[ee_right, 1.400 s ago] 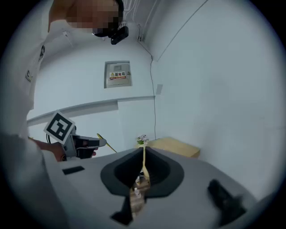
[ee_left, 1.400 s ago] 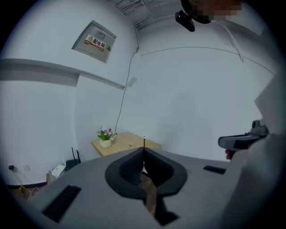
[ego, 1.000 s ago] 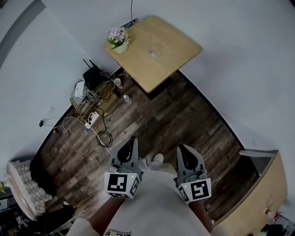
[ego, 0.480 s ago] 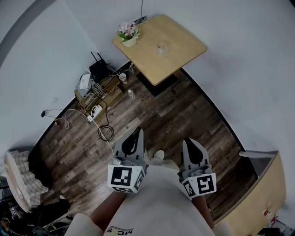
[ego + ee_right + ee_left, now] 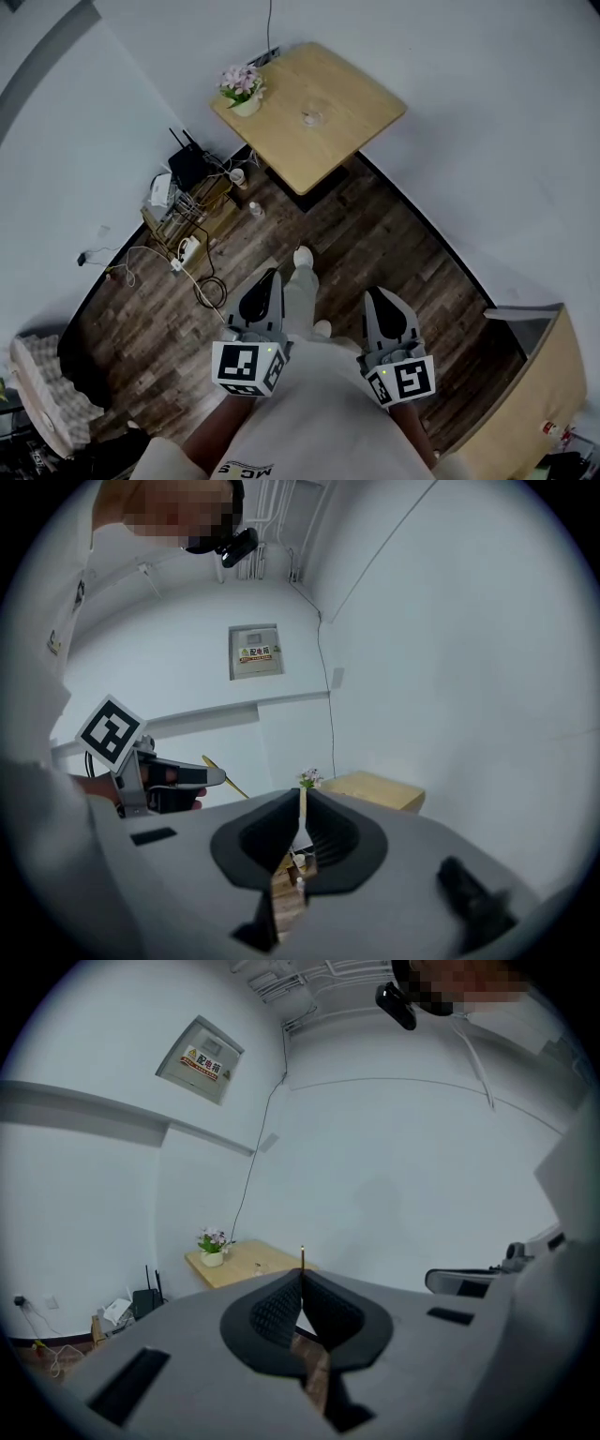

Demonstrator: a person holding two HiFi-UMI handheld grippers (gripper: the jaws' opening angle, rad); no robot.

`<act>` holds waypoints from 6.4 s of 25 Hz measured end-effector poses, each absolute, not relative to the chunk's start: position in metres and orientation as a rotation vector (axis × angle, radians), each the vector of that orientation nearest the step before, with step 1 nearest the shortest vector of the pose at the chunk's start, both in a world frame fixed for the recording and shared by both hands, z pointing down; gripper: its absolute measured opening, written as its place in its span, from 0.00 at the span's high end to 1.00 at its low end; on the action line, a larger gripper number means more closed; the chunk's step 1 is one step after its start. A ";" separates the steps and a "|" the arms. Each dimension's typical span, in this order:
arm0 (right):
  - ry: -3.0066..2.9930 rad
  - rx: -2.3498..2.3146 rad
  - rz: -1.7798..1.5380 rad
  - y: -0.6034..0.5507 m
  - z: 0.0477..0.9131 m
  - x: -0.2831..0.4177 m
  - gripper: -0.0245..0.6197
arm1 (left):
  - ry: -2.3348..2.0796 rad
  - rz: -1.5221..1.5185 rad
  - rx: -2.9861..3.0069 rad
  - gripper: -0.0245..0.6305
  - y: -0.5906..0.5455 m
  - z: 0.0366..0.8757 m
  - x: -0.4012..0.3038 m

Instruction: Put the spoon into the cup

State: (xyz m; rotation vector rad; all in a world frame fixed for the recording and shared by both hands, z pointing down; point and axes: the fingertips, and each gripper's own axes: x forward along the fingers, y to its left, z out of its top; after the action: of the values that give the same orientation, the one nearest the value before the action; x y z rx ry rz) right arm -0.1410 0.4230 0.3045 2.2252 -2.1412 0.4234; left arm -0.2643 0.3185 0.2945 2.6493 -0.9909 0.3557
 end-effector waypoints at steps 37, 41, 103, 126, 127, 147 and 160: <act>-2.159 1.941 0.438 0.017 0.310 0.021 0.91 | -1.094 0.260 2.487 0.94 -0.069 0.318 -0.103; -2.224 1.858 0.441 -0.006 0.316 0.048 0.91 | -1.134 0.284 2.445 0.94 -0.080 0.330 -0.074; -2.392 1.491 0.777 -0.103 0.485 0.168 0.91 | -1.255 0.712 2.115 0.83 -0.117 0.532 0.049; -2.497 1.502 0.558 -0.103 0.398 0.158 0.91 | -1.470 0.480 2.160 0.95 -0.104 0.420 0.025; -2.503 1.498 0.545 -0.101 0.393 0.157 0.91 | -1.479 0.470 2.160 0.95 -0.102 0.415 0.023; -2.585 1.415 0.333 -0.069 0.325 0.149 0.91 | -1.690 0.269 2.191 0.95 -0.065 0.312 -0.007; -2.616 1.359 0.276 -0.070 0.315 0.141 0.91 | -1.674 0.286 2.243 0.95 -0.046 0.307 -0.014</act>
State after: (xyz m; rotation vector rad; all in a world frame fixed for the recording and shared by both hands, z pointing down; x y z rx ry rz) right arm 0.1412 -0.0699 0.3154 1.3594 -2.6161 0.2762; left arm -0.0144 -0.0459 0.3070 2.2430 -1.6735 0.2859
